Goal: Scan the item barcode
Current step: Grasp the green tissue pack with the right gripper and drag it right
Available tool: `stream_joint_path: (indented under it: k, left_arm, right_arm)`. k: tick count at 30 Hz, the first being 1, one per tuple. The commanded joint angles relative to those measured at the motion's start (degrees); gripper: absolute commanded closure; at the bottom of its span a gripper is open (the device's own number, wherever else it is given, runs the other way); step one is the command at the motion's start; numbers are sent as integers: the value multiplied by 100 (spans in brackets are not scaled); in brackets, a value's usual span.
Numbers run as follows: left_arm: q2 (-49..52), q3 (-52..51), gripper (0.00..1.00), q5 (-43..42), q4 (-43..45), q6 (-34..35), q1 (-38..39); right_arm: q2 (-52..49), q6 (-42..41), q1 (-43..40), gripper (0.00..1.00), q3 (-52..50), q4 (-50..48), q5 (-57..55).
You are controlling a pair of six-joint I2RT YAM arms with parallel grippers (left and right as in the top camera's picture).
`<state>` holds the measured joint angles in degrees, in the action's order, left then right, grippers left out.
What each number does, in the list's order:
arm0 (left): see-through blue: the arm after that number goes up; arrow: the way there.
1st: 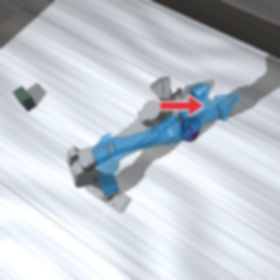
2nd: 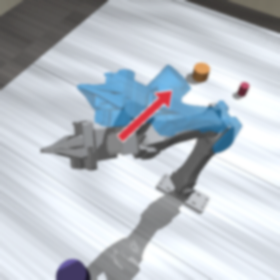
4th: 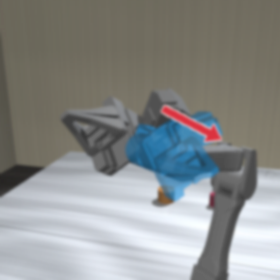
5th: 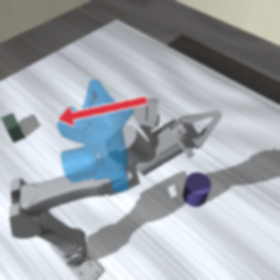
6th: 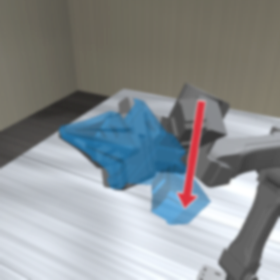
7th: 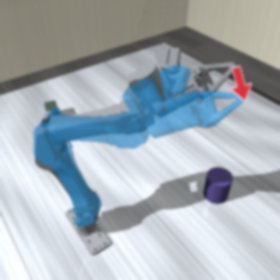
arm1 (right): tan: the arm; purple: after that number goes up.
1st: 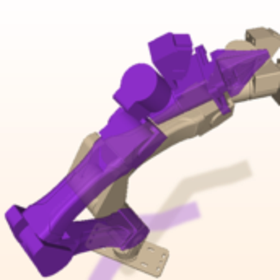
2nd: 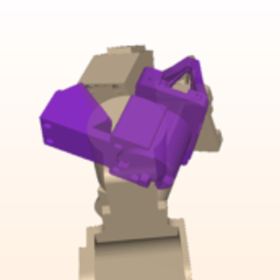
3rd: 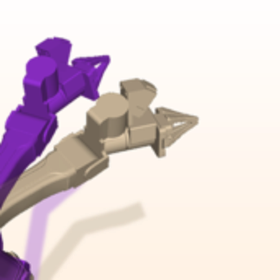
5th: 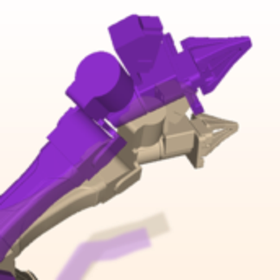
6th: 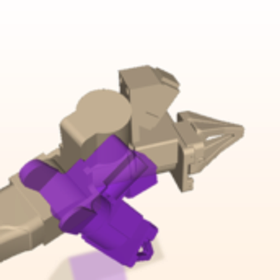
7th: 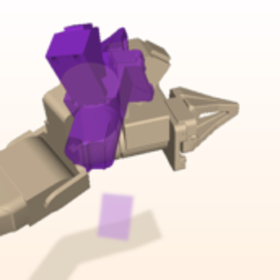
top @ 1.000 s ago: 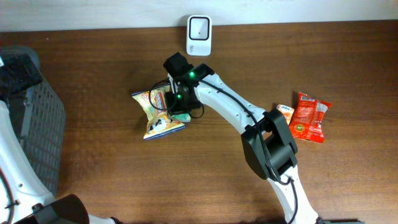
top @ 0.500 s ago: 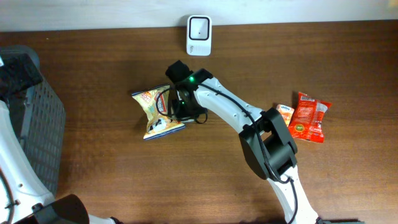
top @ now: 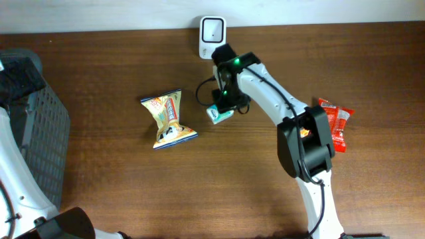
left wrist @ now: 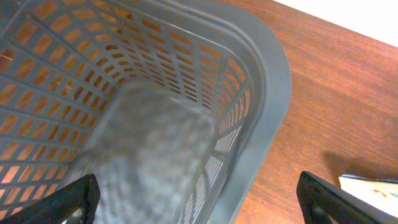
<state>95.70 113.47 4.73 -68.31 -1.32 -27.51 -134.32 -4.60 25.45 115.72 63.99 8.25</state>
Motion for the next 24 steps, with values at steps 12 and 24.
stream_joint_path:
  k: [12, 24]
  left_arm:
    - [-20, 0, 1, 2, 2, -87, -15]
    - [-20, -2, 1, 2, 2, -87, -15]
  right_arm:
    - [-474, -411, 675, 53, 267, -1001, 911]
    - [-365, -470, 439, 48, 271, 673, -177]
